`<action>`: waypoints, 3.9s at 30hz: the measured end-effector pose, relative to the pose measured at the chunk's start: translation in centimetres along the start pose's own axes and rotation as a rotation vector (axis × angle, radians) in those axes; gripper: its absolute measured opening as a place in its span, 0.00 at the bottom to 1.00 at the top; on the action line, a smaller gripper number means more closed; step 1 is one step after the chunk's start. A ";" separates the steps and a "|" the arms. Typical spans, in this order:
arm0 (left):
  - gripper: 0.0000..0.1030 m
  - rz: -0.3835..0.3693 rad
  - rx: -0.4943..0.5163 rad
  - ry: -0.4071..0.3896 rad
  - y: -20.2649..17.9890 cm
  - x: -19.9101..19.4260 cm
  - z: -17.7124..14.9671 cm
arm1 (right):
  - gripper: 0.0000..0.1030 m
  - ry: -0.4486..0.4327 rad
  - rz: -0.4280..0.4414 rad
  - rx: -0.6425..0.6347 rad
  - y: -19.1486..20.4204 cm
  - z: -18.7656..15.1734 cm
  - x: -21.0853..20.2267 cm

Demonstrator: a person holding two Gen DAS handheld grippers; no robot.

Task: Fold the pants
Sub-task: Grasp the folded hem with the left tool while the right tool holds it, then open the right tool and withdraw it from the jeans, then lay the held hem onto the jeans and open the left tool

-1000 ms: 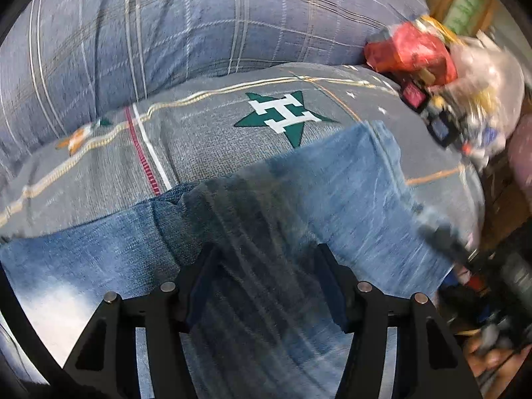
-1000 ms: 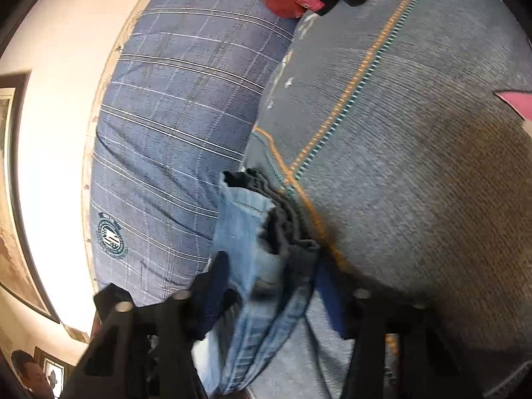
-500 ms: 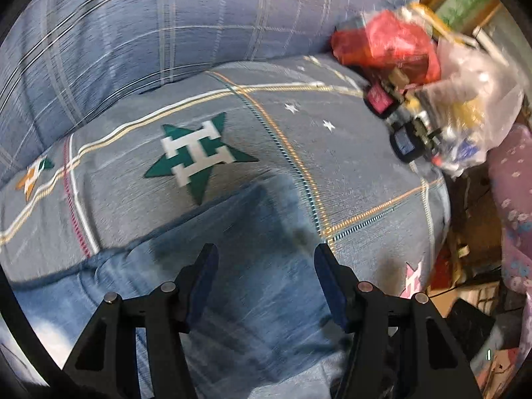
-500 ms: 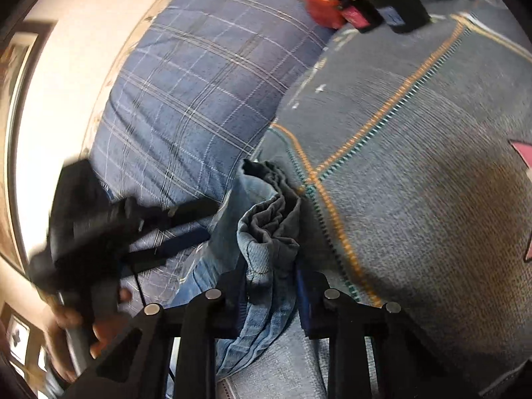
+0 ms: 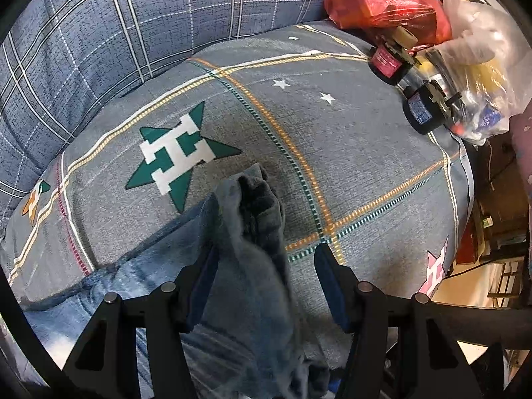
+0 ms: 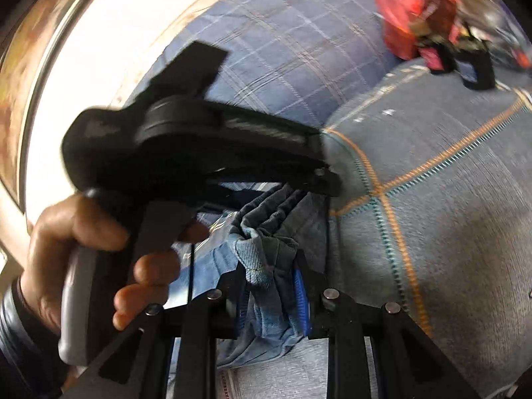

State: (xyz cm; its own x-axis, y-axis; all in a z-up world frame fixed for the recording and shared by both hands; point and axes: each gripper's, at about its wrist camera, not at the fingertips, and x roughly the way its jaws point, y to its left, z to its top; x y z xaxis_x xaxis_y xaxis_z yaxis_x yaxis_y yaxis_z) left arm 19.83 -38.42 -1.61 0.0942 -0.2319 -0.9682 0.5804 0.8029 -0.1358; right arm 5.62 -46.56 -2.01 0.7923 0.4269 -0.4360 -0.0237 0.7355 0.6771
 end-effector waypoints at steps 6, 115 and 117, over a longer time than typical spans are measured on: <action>0.08 0.003 -0.003 -0.036 1.3 -0.8 -0.6 | 0.24 0.015 0.008 -0.067 1.4 -0.4 0.5; 0.32 -0.118 -0.387 -0.366 24.9 -5.0 -15.4 | 1.00 0.195 -0.039 -0.759 14.4 -9.7 8.4; 0.32 -0.107 -0.385 -0.357 24.8 -4.9 -15.4 | 1.00 0.196 0.007 -0.766 14.6 -9.6 8.9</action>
State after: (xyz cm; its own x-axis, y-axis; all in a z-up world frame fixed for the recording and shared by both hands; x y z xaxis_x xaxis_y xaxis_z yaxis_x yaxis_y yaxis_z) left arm 21.34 -8.93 -3.44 0.3594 -0.4421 -0.8218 0.2698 0.8923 -0.3620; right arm 6.49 -26.93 -1.73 0.6708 0.4651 -0.5777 -0.4978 0.8598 0.1141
